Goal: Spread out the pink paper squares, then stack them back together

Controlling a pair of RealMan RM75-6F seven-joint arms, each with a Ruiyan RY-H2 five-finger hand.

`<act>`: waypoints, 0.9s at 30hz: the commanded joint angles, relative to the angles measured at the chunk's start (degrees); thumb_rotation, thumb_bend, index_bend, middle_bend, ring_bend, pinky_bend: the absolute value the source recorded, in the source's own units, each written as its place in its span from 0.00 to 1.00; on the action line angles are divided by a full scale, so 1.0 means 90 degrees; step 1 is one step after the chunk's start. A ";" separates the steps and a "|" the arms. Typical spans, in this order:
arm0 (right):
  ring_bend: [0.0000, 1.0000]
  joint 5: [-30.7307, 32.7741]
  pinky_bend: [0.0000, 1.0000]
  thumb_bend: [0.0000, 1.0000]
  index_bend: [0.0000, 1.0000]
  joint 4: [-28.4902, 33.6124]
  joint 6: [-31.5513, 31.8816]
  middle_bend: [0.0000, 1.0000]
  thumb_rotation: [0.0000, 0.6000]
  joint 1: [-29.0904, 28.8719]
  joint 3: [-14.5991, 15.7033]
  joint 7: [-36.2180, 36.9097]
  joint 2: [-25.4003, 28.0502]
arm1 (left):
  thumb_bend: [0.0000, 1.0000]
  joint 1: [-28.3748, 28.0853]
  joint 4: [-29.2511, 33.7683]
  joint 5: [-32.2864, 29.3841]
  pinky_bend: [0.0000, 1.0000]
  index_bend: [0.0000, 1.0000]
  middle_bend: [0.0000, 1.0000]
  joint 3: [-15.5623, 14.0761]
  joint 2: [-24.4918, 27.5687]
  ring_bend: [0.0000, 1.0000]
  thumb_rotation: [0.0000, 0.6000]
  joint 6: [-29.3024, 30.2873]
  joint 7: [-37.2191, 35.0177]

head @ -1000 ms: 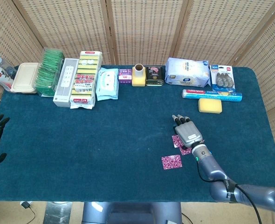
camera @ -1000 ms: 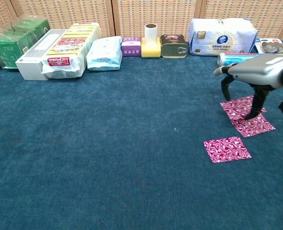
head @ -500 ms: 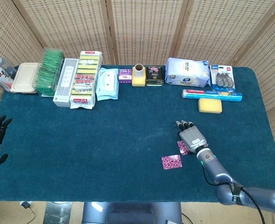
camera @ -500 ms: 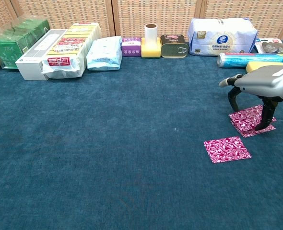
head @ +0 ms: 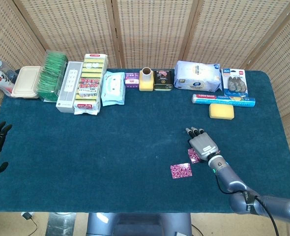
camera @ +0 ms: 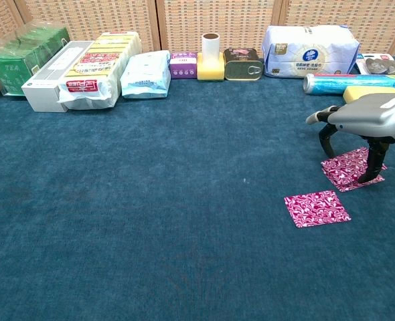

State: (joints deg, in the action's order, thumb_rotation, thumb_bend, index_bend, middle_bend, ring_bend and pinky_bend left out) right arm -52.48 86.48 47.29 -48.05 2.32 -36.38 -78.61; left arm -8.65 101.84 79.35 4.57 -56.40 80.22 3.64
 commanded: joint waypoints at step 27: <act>0.05 -0.0236 0.16 0.19 0.35 -0.0016 -0.0032 0.04 1.00 0.0119 0.0086 0.0070 0.0096 | 0.09 -0.0016 0.0018 -0.0001 0.08 0.00 0.00 -0.0024 -0.0010 0.00 1.00 -0.0049 0.0042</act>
State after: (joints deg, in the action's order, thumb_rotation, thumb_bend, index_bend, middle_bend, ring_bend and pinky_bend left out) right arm -54.57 86.32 47.01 -47.01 3.08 -35.75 -77.76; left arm -8.79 102.00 79.33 4.35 -56.49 79.78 4.02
